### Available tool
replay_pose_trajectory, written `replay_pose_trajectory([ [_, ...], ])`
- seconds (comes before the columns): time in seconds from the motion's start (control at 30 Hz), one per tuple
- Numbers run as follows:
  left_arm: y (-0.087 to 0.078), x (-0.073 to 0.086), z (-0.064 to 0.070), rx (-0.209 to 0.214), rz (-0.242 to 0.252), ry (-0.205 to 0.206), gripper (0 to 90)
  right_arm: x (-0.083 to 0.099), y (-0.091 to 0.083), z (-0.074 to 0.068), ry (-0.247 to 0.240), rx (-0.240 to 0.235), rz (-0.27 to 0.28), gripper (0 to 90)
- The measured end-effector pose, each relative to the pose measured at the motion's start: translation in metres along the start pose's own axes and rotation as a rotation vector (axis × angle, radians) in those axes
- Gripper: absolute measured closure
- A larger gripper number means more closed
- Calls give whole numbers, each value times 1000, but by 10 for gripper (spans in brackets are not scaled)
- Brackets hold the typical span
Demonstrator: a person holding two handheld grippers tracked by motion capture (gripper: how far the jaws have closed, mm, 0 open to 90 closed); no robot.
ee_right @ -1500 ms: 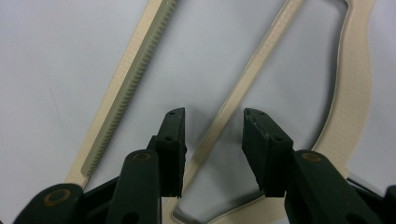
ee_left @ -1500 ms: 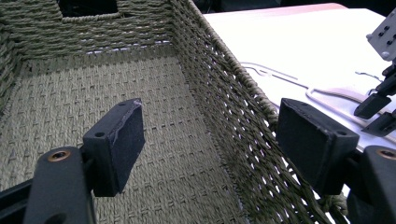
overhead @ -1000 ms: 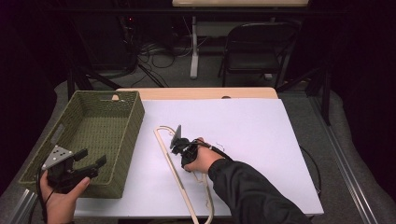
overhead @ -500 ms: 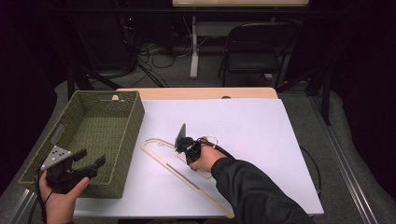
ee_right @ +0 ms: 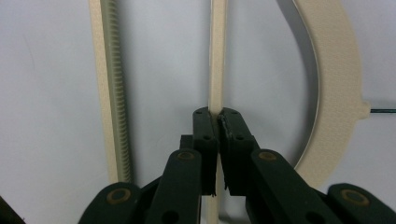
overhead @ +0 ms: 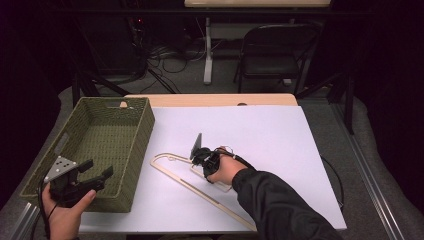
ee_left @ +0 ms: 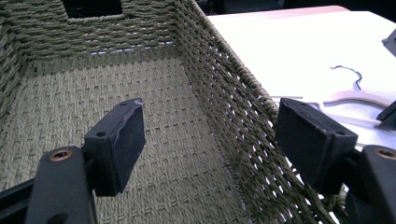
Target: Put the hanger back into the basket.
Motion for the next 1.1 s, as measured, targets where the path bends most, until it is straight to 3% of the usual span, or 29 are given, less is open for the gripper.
replay_pose_trajectory([
  [0.27, -1, 0, 0, -2, 2, -2, 243, 8, -17, 2, -26, -11, 48, 860],
  [0.53, 2, -1, 3, 4, -6, 2, 252, 19, -25, 7, -56, 1, 57, 859],
  [0.63, 3, -1, 4, 10, -10, 2, 253, 24, -29, 7, -102, 14, 70, 859],
  [0.87, 3, -3, 10, 28, -9, 9, 260, 30, -38, 6, -160, 27, 111, 859],
  [0.93, 3, -3, 11, 30, -12, 12, 262, 33, -44, 7, -205, 66, 122, 858],
  [1.1, 2, -5, 15, 39, -8, 14, 264, 34, -56, 6, -272, 96, 178, 858],
])
Point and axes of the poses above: each handheld gripper's, and its own axes: y roughly forward along the jaws, x roughly out of its underside, z roughly to its right, the point moved 10 cm from there along y, roughly forward along the jaws, and after that the axes turned 14 degrees about x, right-handed, at the moved point
